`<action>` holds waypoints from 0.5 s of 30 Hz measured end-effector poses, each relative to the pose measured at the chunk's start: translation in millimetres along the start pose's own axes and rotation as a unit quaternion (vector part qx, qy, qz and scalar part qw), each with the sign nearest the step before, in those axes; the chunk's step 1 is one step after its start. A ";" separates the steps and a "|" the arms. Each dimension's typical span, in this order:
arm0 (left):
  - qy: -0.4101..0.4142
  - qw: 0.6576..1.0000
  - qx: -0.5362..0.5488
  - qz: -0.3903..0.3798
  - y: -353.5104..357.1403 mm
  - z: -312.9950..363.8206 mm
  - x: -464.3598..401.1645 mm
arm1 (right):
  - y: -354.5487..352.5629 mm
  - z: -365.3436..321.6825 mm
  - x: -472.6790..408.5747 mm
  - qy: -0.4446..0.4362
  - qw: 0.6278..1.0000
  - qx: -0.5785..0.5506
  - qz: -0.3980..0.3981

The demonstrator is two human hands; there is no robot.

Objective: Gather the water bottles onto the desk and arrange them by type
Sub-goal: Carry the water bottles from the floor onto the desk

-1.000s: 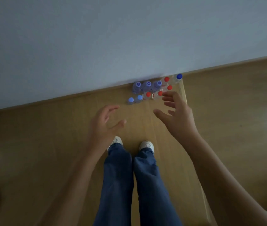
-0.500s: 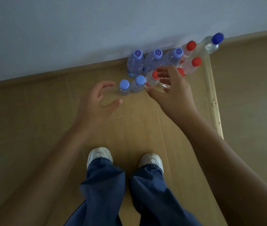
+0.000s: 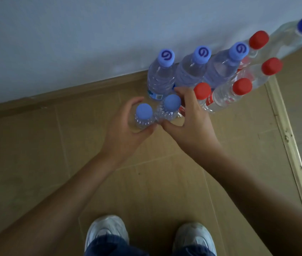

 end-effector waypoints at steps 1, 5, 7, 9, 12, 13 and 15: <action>0.006 1.000 -0.003 -0.002 1.7 -2.2 -1.2 | 4.0 2.8 -1.4 -0.001 1.000 0.005 0.004; 0.004 1.000 -0.016 -0.003 8.1 -8.8 -4.3 | 13.7 12.8 -4.4 -0.013 0.999 0.037 0.023; -0.009 1.000 -0.014 -0.018 11.9 -11.3 -5.7 | 18.5 14.9 -4.1 -0.015 0.999 0.037 0.026; -0.018 0.999 -0.018 -0.026 13.6 -12.1 -7.1 | 22.7 15.7 -4.3 -0.017 0.999 0.029 0.029; -0.016 0.999 -0.042 -0.024 12.2 -12.5 -6.2 | 26.1 19.0 -7.7 -0.028 0.999 0.027 0.035; -0.021 0.999 -0.043 -0.023 10.8 -13.1 -4.9 | 27.1 20.6 -8.7 -0.032 0.998 0.029 0.034; -0.037 0.998 -0.038 -0.020 5.4 -13.8 -1.3 | 28.8 22.8 -8.5 -0.041 0.998 0.028 0.030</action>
Point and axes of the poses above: each hand's wrist, its own x-axis away from the middle knuckle, its own y-axis out of the palm, z = x × y, the point moved 2 cm from there along -x, towards the middle knuckle, and after that the axes turned 1 degree about y, right-handed, at the moved point
